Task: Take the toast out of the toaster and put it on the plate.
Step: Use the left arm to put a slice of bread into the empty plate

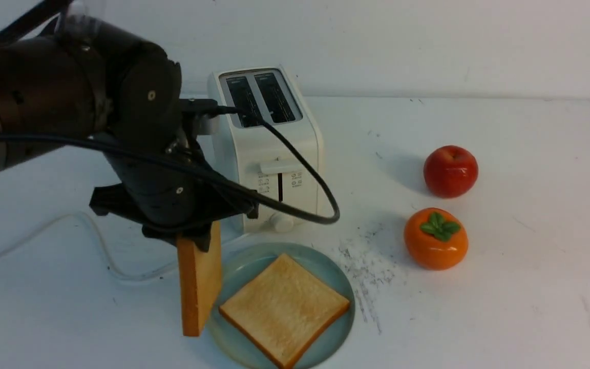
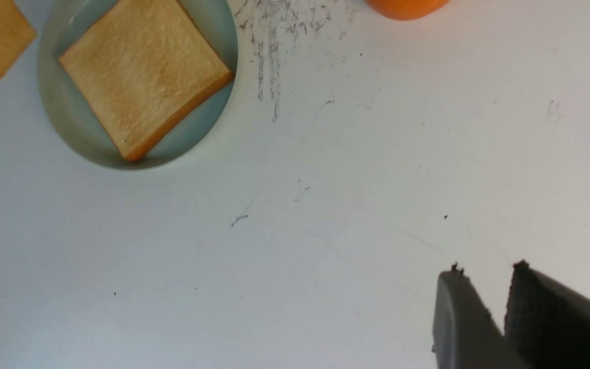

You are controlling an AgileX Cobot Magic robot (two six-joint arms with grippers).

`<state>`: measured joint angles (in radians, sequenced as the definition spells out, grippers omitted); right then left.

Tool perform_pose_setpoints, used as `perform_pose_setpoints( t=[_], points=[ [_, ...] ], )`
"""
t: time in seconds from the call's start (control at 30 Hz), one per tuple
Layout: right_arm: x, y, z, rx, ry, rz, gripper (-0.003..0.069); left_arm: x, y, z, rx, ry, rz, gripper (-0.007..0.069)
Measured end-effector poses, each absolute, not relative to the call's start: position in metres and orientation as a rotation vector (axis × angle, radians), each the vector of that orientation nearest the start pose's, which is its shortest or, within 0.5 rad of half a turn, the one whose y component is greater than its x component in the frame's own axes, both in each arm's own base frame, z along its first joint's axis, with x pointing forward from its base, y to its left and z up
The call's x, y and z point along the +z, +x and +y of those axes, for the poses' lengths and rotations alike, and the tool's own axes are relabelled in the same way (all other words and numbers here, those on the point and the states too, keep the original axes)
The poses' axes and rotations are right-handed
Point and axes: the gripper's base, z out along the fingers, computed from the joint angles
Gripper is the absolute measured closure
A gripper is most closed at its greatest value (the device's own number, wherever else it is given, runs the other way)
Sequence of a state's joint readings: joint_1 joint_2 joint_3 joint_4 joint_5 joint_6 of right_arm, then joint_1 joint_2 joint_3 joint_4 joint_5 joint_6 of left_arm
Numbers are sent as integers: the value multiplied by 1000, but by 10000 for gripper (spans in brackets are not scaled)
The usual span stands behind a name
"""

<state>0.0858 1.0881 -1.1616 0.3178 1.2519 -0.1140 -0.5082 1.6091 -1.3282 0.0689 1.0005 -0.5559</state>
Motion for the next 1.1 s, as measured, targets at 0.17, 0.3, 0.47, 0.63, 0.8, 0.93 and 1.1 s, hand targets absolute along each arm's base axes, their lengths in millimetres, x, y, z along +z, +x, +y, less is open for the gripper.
perform_pose_setpoints(
  t=[0.17,0.3,0.47,0.63,0.8,0.93,1.1],
  points=[
    [377,185,43,430,-227,2619,500,287,301,-163,-229,-28,2739,517],
    [377,185,44,436,-227,2618,499,274,305,-165,-191,-27,2788,517],
    [377,185,44,437,-227,2618,494,263,309,-166,-169,-25,2816,517],
    [377,185,44,439,-227,2618,486,260,311,-168,-169,-25,2816,517],
    [377,185,44,446,-226,2617,481,259,313,-170,-189,-31,2814,517],
    [377,185,45,449,-226,2616,474,259,313,-171,-210,-42,2816,517],
    [377,185,45,449,-226,2616,466,258,313,-175,-264,-67,2815,517]
  ],
)
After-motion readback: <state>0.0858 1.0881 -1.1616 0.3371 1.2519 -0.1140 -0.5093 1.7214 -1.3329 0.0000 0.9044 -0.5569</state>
